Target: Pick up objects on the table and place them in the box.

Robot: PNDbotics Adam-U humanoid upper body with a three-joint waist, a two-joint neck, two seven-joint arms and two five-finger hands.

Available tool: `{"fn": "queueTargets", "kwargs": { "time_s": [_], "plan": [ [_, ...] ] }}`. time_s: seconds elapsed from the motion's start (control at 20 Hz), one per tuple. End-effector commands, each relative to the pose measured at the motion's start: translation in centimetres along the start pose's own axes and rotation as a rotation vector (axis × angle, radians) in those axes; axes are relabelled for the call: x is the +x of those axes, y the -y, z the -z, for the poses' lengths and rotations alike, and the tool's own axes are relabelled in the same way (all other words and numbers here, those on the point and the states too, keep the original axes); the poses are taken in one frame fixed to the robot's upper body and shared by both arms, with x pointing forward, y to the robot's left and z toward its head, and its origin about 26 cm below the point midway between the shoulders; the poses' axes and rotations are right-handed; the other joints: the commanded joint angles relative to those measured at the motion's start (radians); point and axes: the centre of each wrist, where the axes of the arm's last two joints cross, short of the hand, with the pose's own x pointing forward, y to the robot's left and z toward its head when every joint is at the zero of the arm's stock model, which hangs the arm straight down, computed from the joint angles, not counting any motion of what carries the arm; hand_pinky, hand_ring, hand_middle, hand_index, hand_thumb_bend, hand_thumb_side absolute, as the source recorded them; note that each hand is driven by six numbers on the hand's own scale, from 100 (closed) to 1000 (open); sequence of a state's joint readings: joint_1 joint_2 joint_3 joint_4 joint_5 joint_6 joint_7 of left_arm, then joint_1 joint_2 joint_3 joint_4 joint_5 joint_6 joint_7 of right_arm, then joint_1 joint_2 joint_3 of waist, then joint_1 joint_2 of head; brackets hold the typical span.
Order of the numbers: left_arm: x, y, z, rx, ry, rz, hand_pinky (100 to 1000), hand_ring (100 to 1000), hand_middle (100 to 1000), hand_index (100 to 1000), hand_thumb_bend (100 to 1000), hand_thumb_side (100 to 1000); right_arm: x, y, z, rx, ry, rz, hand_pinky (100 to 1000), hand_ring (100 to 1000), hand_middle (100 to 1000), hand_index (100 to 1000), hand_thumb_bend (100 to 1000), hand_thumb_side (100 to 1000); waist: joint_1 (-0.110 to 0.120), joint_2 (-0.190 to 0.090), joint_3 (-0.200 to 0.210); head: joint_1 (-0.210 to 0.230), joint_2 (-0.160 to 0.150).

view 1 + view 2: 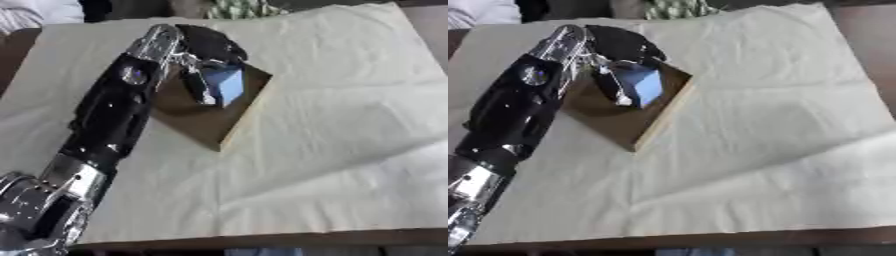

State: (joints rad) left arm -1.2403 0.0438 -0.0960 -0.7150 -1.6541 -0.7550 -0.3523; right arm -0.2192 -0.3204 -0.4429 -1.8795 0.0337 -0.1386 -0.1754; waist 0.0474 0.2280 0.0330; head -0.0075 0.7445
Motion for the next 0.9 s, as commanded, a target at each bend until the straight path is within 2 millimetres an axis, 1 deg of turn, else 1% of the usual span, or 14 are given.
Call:
{"fn": "queueTargets", "kwargs": {
  "time_s": [0.05,0.1,0.15,0.2,0.25,0.3,0.35,0.45,0.55,0.6,0.65,0.7,0.85,0.9],
  "plan": [
    [-1.1,-0.7,-1.0,-0.048,0.015,0.051,1000,1000,968,949,449,811,0.5,0.3,0.5,-0.005,0.024,-0.004,677,729,605,809,100,590,-0.007,-0.022,0.001,0.002,-0.003],
    [-1.1,-0.8,-1.0,-0.051,0.010,0.064,1000,1000,968,923,466,543,0.5,0.3,0.5,-0.005,0.023,-0.005,677,729,605,809,100,589,-0.007,-0.022,0.001,0.002,-0.002],
    [-1.1,-0.9,-0.9,-0.052,0.014,0.077,1000,1000,969,906,465,450,0.5,0.3,0.5,-0.006,0.022,-0.006,677,729,605,809,100,590,-0.007,-0.022,0.002,0.002,-0.002],
    [-1.0,-0.9,-0.9,-0.045,0.021,0.085,1000,1000,969,921,436,434,0.5,0.3,0.5,-0.006,0.021,-0.006,677,729,605,808,100,591,-0.006,-0.023,0.003,0.002,0.000],
    [-0.9,-0.8,-0.8,-0.036,0.034,0.084,1000,1000,968,978,353,396,0.5,0.3,0.5,-0.006,0.021,-0.005,677,729,605,808,100,591,-0.006,-0.023,0.003,0.003,0.001],
    [-0.8,-0.5,-0.7,-0.023,0.052,0.069,1000,1000,954,995,242,760,0.5,0.3,0.5,-0.006,0.021,-0.003,677,729,604,808,100,591,-0.006,-0.023,0.004,0.002,0.001],
    [-0.8,-0.3,-0.6,-0.007,0.061,0.051,1000,1000,946,991,182,1000,0.5,0.3,0.5,-0.005,0.021,-0.002,677,729,604,808,100,591,-0.007,-0.023,0.004,0.002,0.001],
    [-0.9,-0.5,-0.7,0.037,0.051,0.021,1000,1000,939,974,183,1000,0.5,0.3,0.5,-0.003,0.020,-0.004,677,729,604,808,100,589,-0.008,-0.024,0.003,0.001,0.000],
    [-0.9,-1.3,-1.0,0.094,0.031,0.009,1000,1000,937,973,104,1000,0.4,0.3,0.5,-0.003,0.019,-0.005,677,729,604,808,100,588,-0.010,-0.025,0.002,0.001,-0.001],
    [-0.9,-1.6,-1.1,0.122,0.037,0.001,1000,1000,936,972,100,1000,0.4,0.3,0.5,-0.003,0.018,-0.006,677,729,604,808,100,588,-0.010,-0.026,0.002,0.001,-0.001],
    [-0.8,-1.9,-1.1,0.140,0.046,-0.005,1000,1000,939,968,118,1000,0.4,0.3,0.5,-0.002,0.017,-0.006,677,729,604,807,100,588,-0.011,-0.027,0.002,0.001,-0.001],
    [-0.8,-2.3,-1.2,0.138,0.059,-0.001,1000,1000,951,961,185,1000,0.4,0.3,0.5,-0.001,0.017,-0.006,677,729,604,808,100,588,-0.011,-0.027,0.002,0.001,0.000],
    [-1.2,-3.0,-1.6,0.081,0.082,0.023,1000,1000,957,953,242,993,0.3,0.3,0.4,-0.001,0.015,-0.005,677,729,604,808,100,589,-0.011,-0.030,0.003,0.004,0.001],
    [-1.4,-3.2,-1.9,0.061,0.075,0.030,1000,1000,963,946,279,872,0.3,0.3,0.4,-0.001,0.014,-0.006,677,730,604,807,100,589,-0.011,-0.030,0.004,0.003,0.001]
  ]
}}
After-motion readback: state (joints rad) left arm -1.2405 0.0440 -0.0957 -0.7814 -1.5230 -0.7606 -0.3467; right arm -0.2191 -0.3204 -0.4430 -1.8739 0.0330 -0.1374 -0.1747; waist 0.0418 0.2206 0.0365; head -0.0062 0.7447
